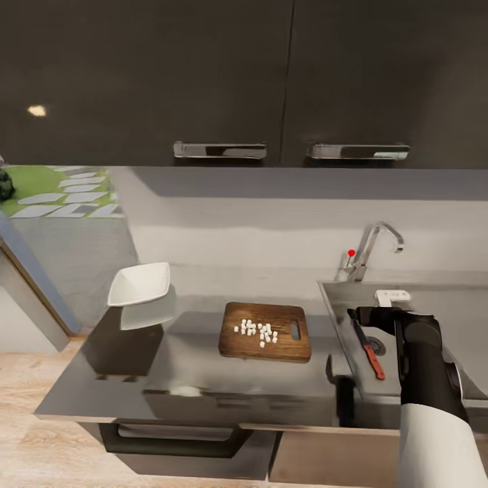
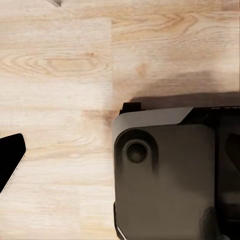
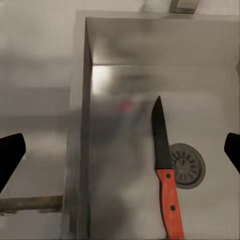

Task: In the kitchen, take the Vidalia onion out of the sink, dice it on the chopping board with the paring knife, put the diced onion into the bowl on the countertop, then place both the paring knife and the chopping board into the sink.

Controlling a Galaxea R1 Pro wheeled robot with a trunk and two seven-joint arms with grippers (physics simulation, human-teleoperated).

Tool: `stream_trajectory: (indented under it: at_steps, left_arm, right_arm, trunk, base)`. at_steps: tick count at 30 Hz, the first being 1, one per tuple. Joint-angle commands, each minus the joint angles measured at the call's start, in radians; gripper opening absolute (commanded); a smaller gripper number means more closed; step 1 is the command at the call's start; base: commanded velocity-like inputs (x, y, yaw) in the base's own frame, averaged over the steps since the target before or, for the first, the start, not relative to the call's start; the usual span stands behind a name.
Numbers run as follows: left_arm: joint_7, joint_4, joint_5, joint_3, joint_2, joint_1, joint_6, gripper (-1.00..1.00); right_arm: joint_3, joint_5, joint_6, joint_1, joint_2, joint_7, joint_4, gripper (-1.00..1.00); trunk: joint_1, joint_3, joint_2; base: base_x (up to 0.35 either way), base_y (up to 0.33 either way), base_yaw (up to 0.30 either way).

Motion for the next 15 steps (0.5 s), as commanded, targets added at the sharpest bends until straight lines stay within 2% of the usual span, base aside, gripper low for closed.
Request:
stream_trajectory:
  at_steps: [1,11,15]
  left_arm:
    - [0.003,0.005,0.002,-0.008,-0.001,-0.002,-0.007,1.00]
    - [0.003,0.005,0.002,-0.008,0.000,-0.002,-0.007,1.00]
    - [0.003,0.005,0.002,-0.008,0.000,-0.002,-0.007,1.00]
  right_arm:
    - [-0.002,0.010,0.002,-0.001,0.000,0.010,-0.001,1.00]
    - [-0.003,0.010,0.002,-0.001,-0.001,0.011,0.016,1.00]
    - [-0.003,0.011,0.001,-0.001,-0.001,0.007,0.018,1.00]
  trunk:
    - [0.001,-0.002,-0.002]
    - [0.001,-0.002,-0.002]
    - [0.001,-0.002,-0.002]
  base:
    - [-0.004,0.287,0.000]
    - [-0.001,0.290,0.000]
    - [0.000,0.076,0.000]
